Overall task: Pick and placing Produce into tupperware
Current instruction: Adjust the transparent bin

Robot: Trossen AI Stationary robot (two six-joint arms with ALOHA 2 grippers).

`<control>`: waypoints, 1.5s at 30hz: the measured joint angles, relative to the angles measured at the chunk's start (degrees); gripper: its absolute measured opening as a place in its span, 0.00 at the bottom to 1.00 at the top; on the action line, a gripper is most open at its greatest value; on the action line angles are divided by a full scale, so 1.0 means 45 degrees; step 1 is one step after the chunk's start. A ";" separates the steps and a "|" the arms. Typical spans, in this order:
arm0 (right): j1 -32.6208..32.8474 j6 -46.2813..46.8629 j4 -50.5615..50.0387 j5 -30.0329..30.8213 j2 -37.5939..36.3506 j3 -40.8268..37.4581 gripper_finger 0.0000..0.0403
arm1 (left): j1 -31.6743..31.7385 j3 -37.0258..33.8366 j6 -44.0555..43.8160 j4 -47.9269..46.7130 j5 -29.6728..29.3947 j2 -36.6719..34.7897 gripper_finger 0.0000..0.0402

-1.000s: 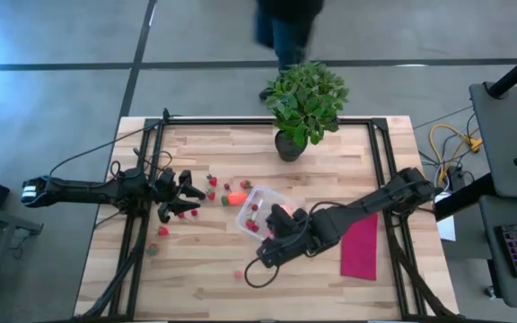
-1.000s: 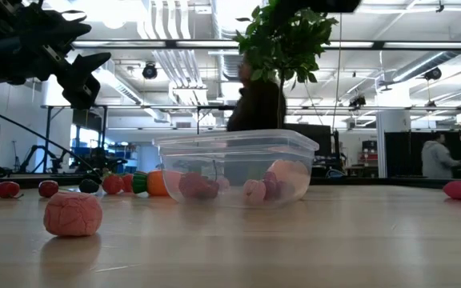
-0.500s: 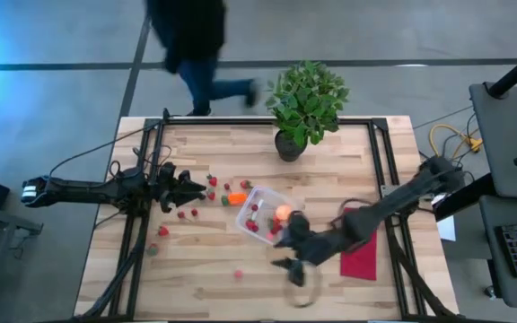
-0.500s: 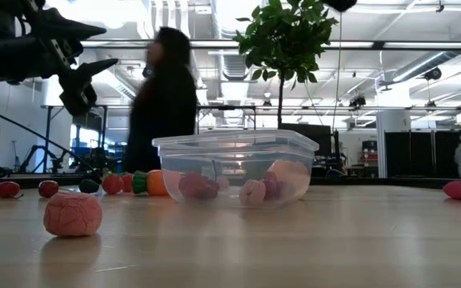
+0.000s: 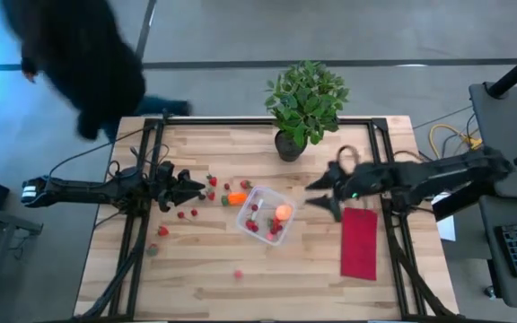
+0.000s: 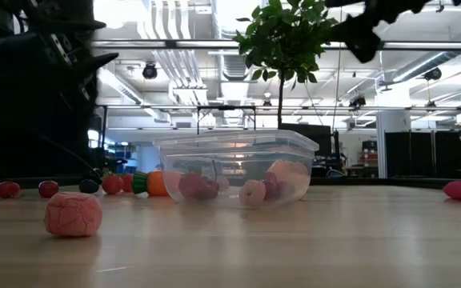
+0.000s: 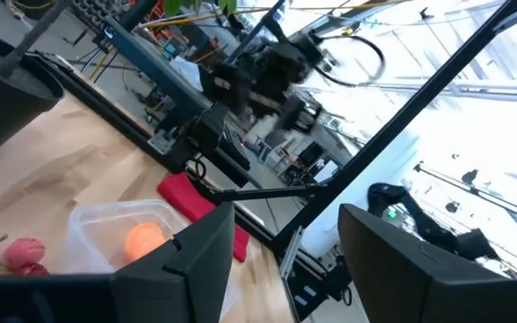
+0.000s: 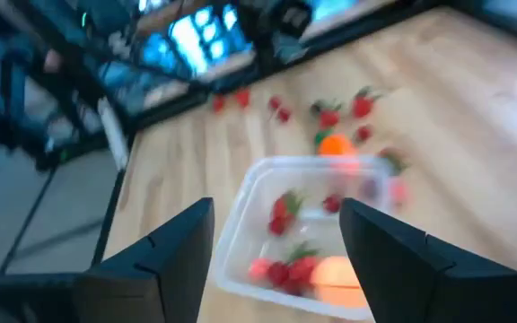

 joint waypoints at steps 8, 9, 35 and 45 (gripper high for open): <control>-0.0623 0.0135 -0.0491 -0.0041 -0.3366 -0.2040 0.58 | 0.0005 0.0005 0.0735 0.0961 -0.0151 -0.0018 0.47; -0.0625 0.0291 -0.0423 0.0097 -0.3731 -0.2320 0.58 | 0.0005 0.0005 0.0762 0.0968 -0.0151 -0.0024 0.47; -0.0627 -0.0437 0.1637 0.2650 -0.7440 -0.5956 0.58 | 0.0143 0.8164 0.6977 -0.7646 0.1877 0.4958 0.47; -0.0627 -0.0765 0.1629 0.2618 -0.9785 -0.7062 0.58 | 0.1005 1.1684 0.6994 -1.1799 0.1899 1.0061 0.47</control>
